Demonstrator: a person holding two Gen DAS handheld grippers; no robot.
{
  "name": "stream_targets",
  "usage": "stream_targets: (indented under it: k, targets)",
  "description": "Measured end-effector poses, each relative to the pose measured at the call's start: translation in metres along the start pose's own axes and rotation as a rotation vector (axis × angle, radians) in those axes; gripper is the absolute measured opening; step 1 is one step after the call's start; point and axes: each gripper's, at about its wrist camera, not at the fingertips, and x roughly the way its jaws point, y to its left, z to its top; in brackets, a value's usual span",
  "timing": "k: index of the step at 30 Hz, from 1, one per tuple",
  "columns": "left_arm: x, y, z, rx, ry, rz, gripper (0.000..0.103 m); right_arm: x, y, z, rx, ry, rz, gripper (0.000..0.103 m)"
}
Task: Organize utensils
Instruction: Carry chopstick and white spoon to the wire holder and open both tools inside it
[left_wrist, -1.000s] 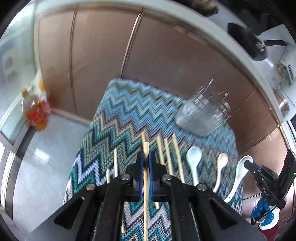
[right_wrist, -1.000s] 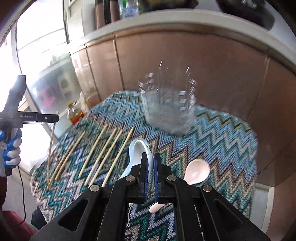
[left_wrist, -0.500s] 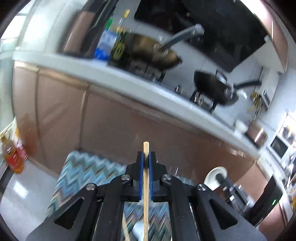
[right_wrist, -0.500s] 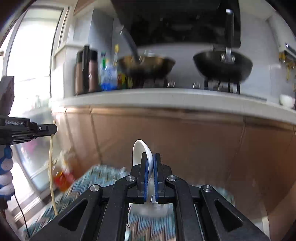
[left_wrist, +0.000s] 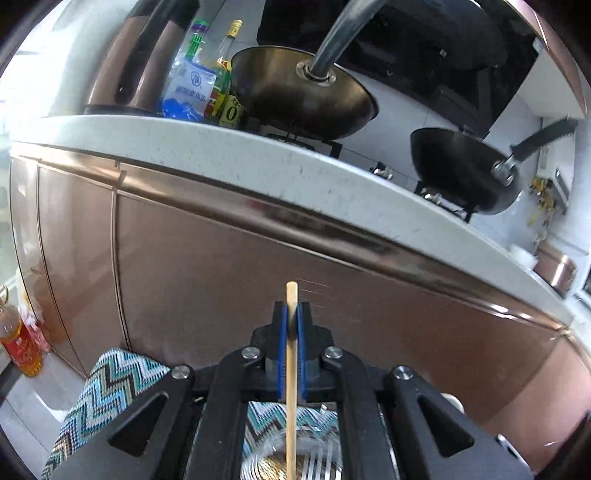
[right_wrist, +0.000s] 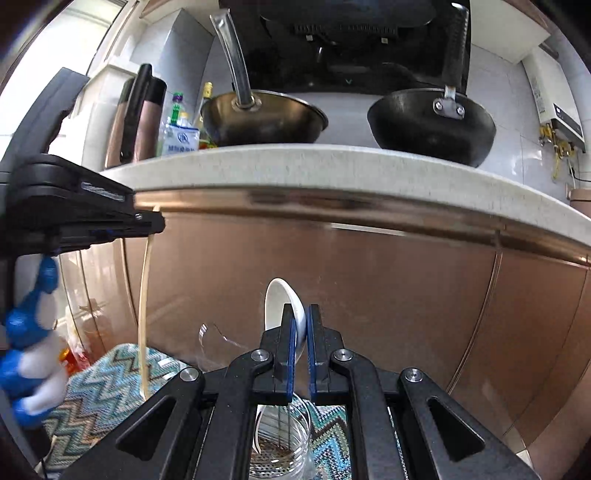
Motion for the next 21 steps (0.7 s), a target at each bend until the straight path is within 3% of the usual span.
stream_targets:
  k: [4, 12, 21]
  targets:
    - [0.012, -0.005, -0.007, 0.017, -0.004, -0.013, 0.005, 0.007, 0.001, -0.015, 0.001, 0.036, 0.009, 0.006]
    - [-0.018, -0.001, 0.009, 0.012, -0.018, -0.106, 0.005, 0.004, -0.002, -0.012, 0.011, 0.025, 0.024, 0.006]
    - [-0.044, -0.008, 0.033, 0.014, -0.133, -0.106, 0.005, 0.004, -0.009, -0.003, 0.034, 0.007, 0.008, 0.006]
